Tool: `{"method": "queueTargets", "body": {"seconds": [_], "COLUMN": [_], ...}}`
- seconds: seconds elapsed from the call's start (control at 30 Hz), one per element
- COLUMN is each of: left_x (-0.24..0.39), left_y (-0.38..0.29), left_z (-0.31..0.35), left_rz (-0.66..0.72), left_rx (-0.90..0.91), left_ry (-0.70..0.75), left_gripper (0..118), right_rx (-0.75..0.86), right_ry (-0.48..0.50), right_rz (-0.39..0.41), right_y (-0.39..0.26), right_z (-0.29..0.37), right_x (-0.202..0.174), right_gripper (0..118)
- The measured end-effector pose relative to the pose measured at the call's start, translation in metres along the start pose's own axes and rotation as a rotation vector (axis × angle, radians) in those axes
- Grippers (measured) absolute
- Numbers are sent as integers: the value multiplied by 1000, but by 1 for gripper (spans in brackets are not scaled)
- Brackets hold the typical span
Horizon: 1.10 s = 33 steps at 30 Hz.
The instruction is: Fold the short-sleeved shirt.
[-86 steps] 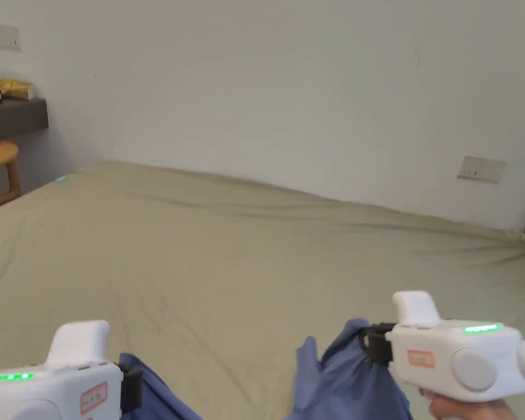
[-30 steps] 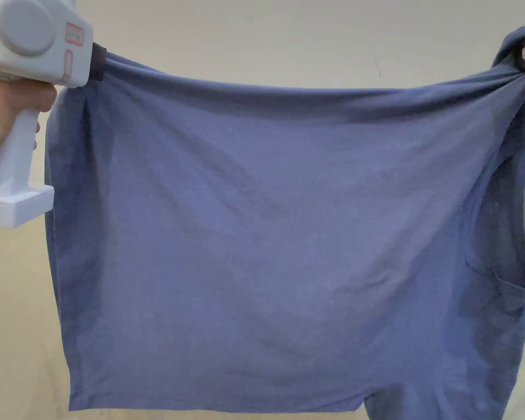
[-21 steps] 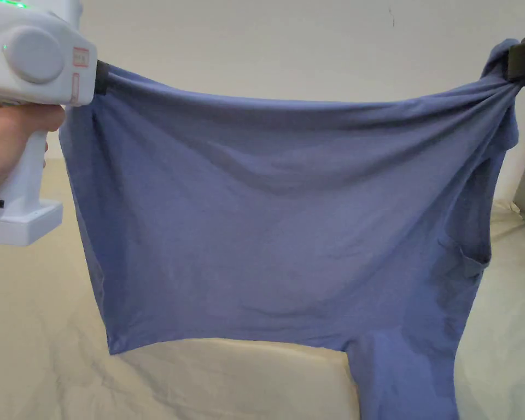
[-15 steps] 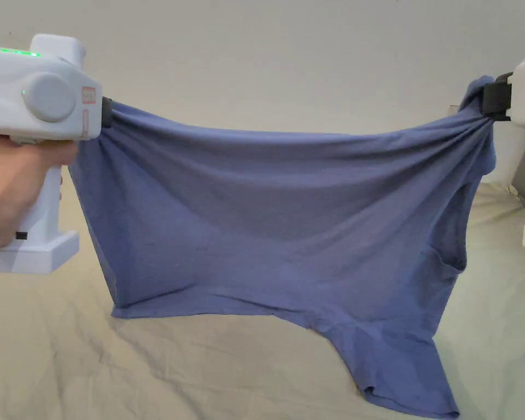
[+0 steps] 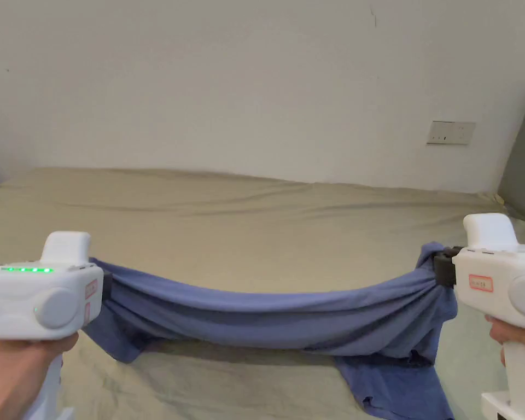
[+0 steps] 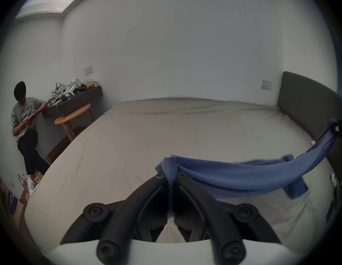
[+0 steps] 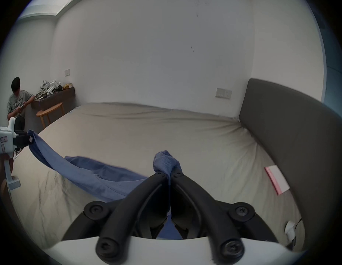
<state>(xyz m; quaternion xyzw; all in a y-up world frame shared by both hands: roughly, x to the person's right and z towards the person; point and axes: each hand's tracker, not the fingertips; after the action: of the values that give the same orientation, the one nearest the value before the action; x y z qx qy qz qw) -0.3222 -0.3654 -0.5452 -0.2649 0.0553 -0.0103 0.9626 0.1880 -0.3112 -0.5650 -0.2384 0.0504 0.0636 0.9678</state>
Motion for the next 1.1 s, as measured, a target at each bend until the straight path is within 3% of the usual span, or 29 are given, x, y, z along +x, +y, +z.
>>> {"method": "queueTargets", "body": {"seconds": [0.13,0.27,0.43,0.53,0.93,1.1], "left_x": [-7,-4,-8,-19,-33,-35], "left_y": [-57,-112,-156,-171,-217,-224], "left_z": [23,50,103,127,222,255], "left_rz": [80,-60,7,88,48,136], "left_rx": [-140,-179,-226,-263,-279,-257], "left_ry": [-54,-55,-110,-127,-142,-162], "left_gripper": [0,0,0,0,0,0], "right_rx": [-53,-109,-145,-182,-228,-231], "right_ry": [26,24,-12,1,34,31], "right_rz": [4,-28,-59,-128,-103,-137], "right_y": [-60,-118,-175,-196,-248,-263], "right_z": [23,58,99,127,231,260], "right_x": [-7,-8,-3,4,12,8], "right_gripper": [3,3,3,3,3,3]}}
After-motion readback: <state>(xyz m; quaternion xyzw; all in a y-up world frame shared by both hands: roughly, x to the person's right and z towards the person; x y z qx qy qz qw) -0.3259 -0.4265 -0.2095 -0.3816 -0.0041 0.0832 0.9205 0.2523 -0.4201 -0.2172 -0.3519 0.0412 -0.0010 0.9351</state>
